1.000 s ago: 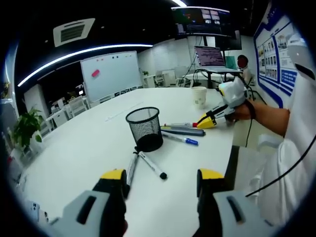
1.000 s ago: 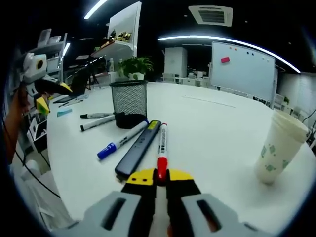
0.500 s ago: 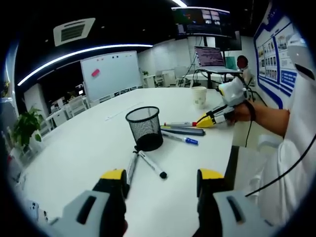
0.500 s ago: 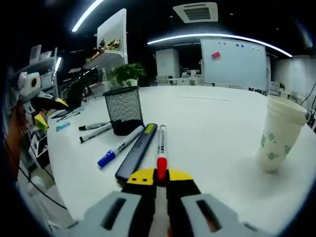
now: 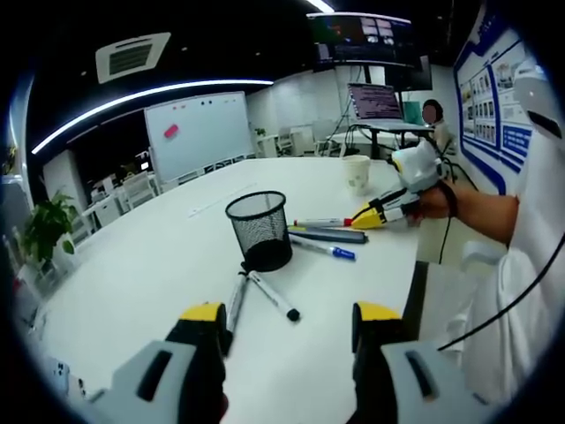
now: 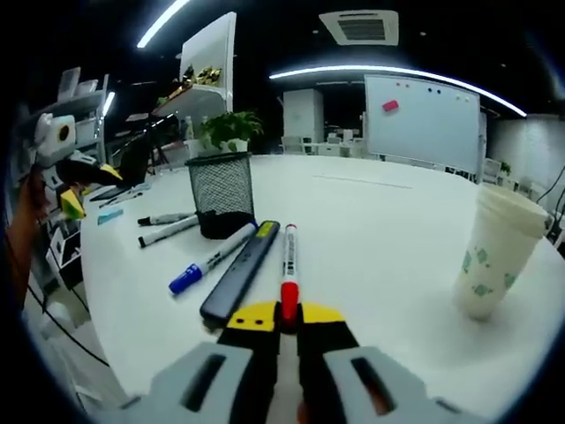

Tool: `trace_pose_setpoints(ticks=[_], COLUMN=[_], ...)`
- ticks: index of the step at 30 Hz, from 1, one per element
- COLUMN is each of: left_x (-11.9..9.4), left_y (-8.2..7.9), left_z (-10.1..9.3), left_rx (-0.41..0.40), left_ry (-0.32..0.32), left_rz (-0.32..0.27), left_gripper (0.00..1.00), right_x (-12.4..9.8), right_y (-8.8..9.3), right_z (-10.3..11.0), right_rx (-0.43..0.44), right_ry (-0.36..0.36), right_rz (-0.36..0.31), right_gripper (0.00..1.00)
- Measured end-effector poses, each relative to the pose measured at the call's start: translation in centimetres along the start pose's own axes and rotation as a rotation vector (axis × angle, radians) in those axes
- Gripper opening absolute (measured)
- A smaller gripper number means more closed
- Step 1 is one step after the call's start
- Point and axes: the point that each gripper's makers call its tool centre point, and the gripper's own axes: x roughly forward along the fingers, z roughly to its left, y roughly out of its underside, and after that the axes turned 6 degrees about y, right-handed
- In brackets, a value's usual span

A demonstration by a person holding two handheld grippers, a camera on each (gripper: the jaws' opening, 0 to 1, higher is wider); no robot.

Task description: Place the scattered laser pointers and whiteboard markers into the pen holder and stack the scattered paper cups together

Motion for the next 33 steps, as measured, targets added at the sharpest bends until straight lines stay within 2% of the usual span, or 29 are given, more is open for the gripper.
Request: trace_pose_setpoints(ticks=[5, 12, 33], left_x=[0.0, 0.1, -0.2], left_y=[-0.2, -0.1, -0.2], left_z=[0.2, 0.2, 0.2], left_rx=[0.002, 0.002, 0.008], left_ry=[-0.004, -0.003, -0.007], left_rz=[-0.001, 0.002, 0.001], left_gripper=[0.58, 0.58, 0.58], right_x=[-0.5, -0.8, -2.2], right_y=[-0.8, -1.7, -6.2], right_z=[-0.2, -0.1, -0.9], right_rx=[0.002, -0.039, -0.075], right_ry=[0.010, -0.005, 0.029], right_rz=[-0.030, -0.075, -0.245], right_gripper=[0.08, 0.08, 0.08])
